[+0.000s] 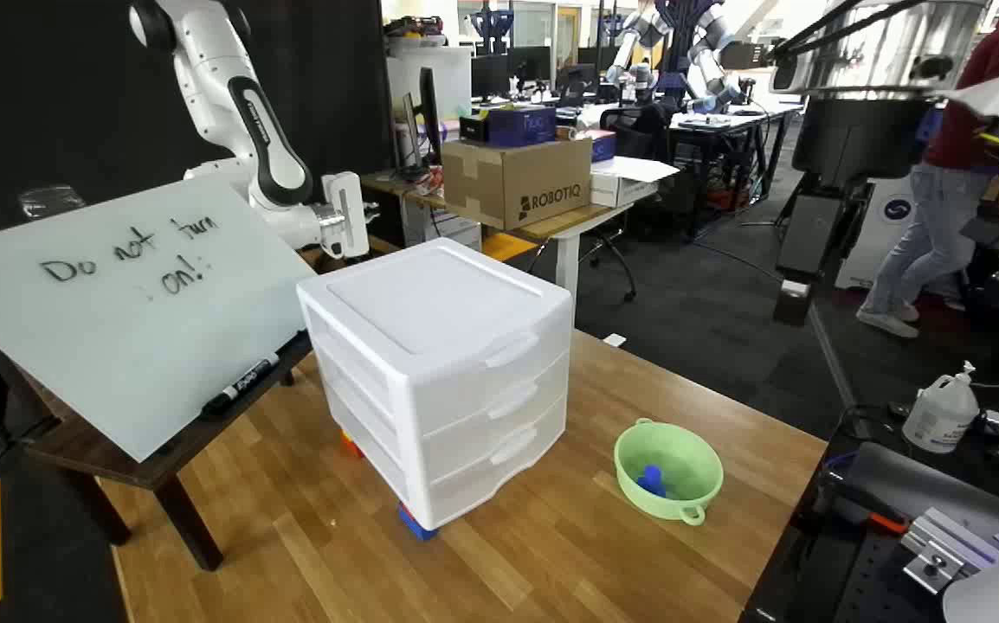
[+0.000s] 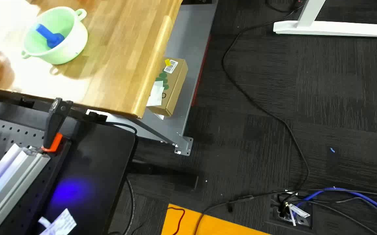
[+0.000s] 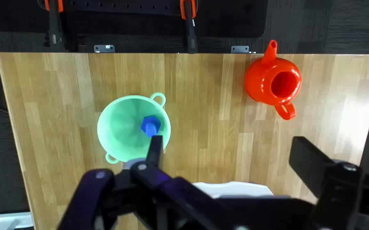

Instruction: Take the blue object out of the green pot

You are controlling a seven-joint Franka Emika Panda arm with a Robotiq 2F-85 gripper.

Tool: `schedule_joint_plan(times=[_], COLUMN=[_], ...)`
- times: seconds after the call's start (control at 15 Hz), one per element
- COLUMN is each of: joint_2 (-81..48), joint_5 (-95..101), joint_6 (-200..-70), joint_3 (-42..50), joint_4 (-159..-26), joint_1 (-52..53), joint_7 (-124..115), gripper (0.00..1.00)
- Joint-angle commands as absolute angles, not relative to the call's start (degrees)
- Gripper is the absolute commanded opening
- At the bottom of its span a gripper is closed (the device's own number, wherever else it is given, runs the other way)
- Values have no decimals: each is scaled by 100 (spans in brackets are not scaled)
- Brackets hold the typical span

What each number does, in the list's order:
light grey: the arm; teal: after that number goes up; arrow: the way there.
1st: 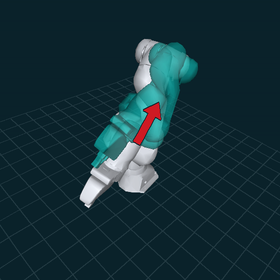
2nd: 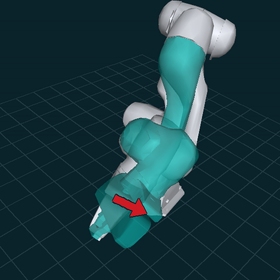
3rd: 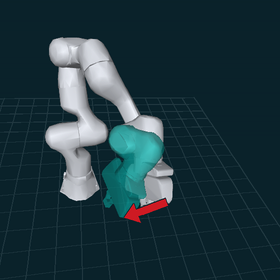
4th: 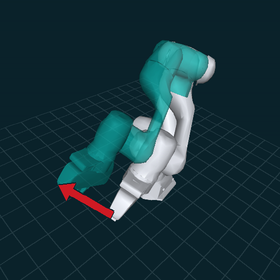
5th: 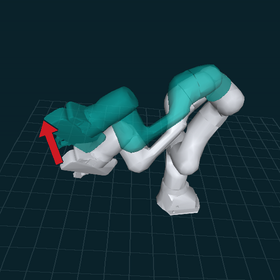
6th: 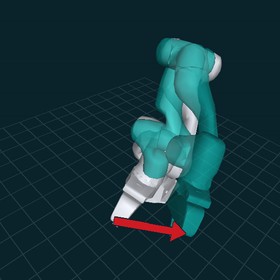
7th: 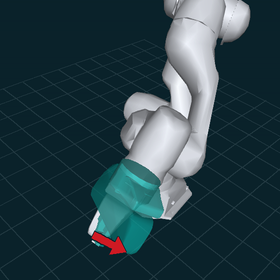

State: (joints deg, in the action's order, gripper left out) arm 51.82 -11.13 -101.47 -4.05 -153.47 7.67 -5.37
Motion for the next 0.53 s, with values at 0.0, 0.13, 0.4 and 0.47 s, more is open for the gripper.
schedule_joint_plan(times=[0.0,0.13,0.4,0.47], joint_2=[5182,5182,5133,5109], joint_5=[-1159,-1159,-1109,-1085], joint_6=[-10123,-10123,-10114,-10113], joint_3=[-466,-466,-473,-466], joint_4=[-15334,-15334,-15290,-15272], joint_1=[684,684,649,630], joint_7=[-485,-485,-495,-490], gripper=[100,100,100,100])
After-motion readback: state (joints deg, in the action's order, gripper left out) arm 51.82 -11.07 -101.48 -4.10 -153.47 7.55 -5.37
